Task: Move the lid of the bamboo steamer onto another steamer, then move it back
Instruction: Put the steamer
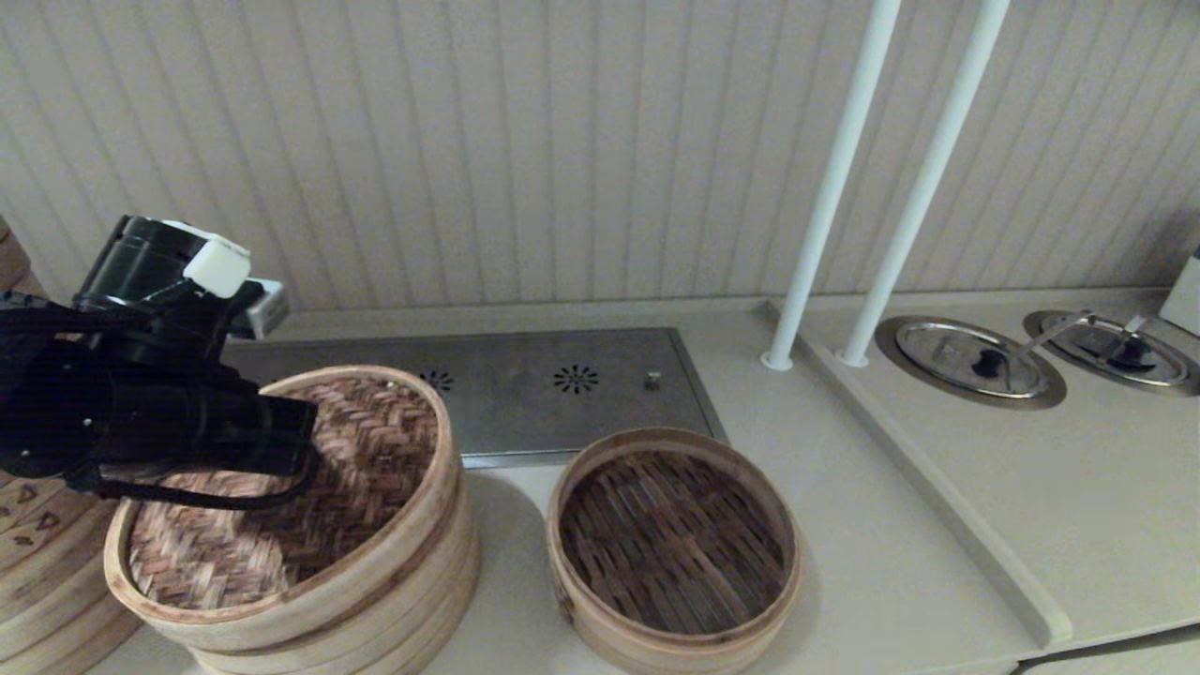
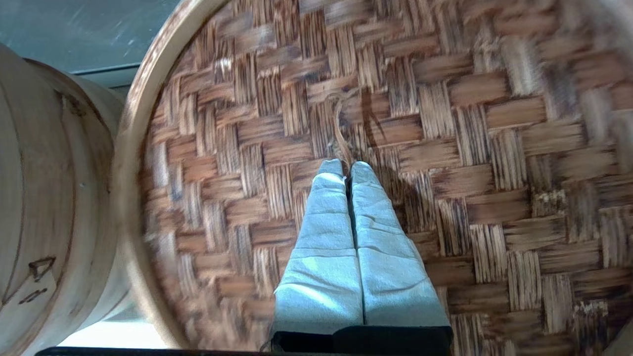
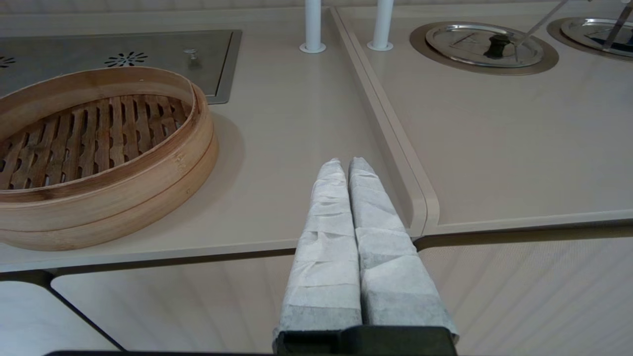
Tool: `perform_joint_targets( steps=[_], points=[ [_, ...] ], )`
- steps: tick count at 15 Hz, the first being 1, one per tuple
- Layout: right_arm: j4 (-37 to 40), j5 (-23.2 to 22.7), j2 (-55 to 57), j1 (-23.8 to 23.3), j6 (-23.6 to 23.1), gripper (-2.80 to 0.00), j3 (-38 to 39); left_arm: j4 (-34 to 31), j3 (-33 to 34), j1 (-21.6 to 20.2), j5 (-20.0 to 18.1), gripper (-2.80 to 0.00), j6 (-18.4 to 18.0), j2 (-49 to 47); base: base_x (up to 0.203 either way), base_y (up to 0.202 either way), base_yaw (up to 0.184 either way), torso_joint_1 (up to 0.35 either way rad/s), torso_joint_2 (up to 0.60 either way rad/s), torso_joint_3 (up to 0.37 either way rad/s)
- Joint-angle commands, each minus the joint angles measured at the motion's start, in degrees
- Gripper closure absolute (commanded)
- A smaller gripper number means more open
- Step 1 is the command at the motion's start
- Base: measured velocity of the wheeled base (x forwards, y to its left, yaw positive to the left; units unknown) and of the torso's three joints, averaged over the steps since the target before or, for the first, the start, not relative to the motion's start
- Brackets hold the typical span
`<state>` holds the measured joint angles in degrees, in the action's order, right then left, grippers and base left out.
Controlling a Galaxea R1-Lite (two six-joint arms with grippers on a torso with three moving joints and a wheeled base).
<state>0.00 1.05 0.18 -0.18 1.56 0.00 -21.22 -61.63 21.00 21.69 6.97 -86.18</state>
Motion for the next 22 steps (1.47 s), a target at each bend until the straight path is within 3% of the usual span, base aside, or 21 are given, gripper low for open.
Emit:
perform_joint_targets(
  steps=[1,5,21,22],
  points=[
    [0.00,0.01,0.02,0.01,0.02,0.00,0.14,0.09,0.52,0.00,0.11,0.00,0.15,-0.48,0.000,0.000,0.000,0.000,0.00,0.000],
    [0.00,0.01,-0.01,0.01,0.02,0.00,0.18,4.54,2.17,0.35,-0.35,0.00,0.15,-2.32,0.000,0.000,0.000,0.000,0.00,0.000],
    [0.00,0.01,0.08,0.01,0.02,0.00,0.18,8.47,5.64,2.90,-0.59,0.00,0.59,-4.37,0.000,0.000,0.000,0.000,0.00,0.000],
    [0.00,0.01,-0.01,0.01,0.02,0.00,0.18,8.82,5.64,2.90,-0.59,-2.80,0.59,-4.35,0.000,0.000,0.000,0.000,0.00,0.000]
  ],
)
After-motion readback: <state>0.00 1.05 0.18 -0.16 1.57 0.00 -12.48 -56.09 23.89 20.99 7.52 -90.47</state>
